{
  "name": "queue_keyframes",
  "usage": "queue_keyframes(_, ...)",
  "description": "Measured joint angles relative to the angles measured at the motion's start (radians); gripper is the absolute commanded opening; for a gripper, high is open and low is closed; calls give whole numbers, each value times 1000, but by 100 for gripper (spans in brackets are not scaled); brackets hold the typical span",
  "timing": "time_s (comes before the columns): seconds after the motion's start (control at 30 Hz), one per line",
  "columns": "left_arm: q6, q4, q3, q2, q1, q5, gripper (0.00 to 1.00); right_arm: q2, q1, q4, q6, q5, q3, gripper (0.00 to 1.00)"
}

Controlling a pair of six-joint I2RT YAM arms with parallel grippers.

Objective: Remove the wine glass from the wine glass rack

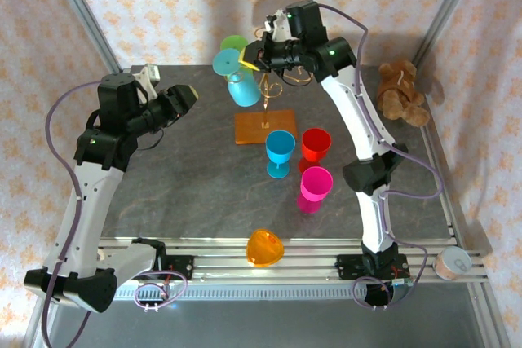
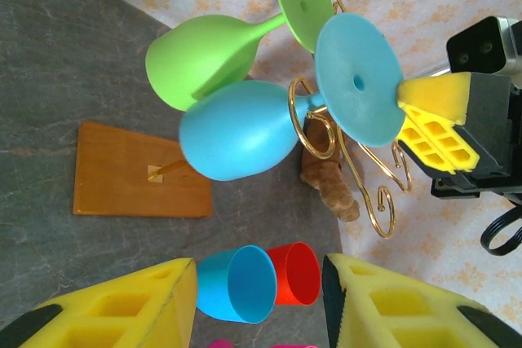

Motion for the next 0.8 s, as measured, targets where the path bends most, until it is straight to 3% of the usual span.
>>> queue_keyframes(0.8,-1,2,-18,0,0,0,45,-2,-37,20,20,7,-34,0)
